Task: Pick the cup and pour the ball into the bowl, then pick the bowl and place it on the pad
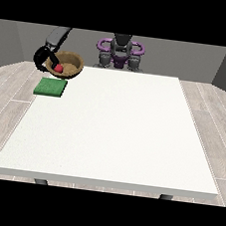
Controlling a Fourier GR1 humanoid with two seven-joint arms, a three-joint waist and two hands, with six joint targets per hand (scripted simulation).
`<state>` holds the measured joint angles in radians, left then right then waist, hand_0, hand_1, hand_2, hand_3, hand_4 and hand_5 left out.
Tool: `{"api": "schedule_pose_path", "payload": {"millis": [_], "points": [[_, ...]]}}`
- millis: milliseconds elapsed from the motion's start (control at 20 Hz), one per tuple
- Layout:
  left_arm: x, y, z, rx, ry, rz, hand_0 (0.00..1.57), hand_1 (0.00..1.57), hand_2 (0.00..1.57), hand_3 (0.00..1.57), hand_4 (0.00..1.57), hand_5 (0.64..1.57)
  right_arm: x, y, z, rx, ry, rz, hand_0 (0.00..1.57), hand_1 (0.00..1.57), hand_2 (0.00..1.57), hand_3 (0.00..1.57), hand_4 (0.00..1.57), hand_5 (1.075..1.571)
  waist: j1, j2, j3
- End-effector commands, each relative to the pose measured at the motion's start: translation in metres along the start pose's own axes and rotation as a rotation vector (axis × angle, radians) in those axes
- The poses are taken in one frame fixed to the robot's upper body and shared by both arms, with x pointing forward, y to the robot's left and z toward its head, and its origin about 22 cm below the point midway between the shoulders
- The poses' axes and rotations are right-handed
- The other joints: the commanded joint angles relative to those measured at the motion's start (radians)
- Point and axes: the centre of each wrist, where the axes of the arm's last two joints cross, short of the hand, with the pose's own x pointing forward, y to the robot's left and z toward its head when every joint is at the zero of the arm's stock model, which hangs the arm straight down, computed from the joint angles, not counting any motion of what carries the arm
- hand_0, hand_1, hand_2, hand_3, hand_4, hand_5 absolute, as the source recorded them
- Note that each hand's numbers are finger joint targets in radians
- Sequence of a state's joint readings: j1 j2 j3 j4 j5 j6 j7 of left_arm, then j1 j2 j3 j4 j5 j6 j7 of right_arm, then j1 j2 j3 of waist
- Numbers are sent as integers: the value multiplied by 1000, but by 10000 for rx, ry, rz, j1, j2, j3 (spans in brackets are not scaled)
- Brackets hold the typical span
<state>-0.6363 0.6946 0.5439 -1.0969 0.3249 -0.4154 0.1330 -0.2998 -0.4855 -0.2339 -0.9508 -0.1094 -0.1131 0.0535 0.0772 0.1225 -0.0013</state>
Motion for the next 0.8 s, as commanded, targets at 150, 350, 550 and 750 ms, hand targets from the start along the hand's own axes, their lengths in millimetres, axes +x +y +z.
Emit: {"api": "schedule_pose_path", "payload": {"millis": [150,350,550,750], "points": [[-28,32,29,380,489,-44,0,0,0,0,1205,1545,44,-59,-10,-35,450,481,1571,1571,1571,566,1085,1564,-508,-480,9],[-12,41,25,394,-379,-61,0,0,0,0,1203,1546,54,-69,-21,-137,-59,110,1571,1571,1571,381,1123,1568,-405,515,14],[-14,53,30,791,-861,-134,0,0,0,0,1210,1555,71,-54,-27,-95,-418,-169,1571,1571,1571,381,1123,1568,-478,863,11],[0,42,19,756,-1195,-229,0,0,0,0,1212,1553,67,-62,-35,-450,-529,-1085,1571,1571,1571,453,1069,1566,-264,1446,20]]}}
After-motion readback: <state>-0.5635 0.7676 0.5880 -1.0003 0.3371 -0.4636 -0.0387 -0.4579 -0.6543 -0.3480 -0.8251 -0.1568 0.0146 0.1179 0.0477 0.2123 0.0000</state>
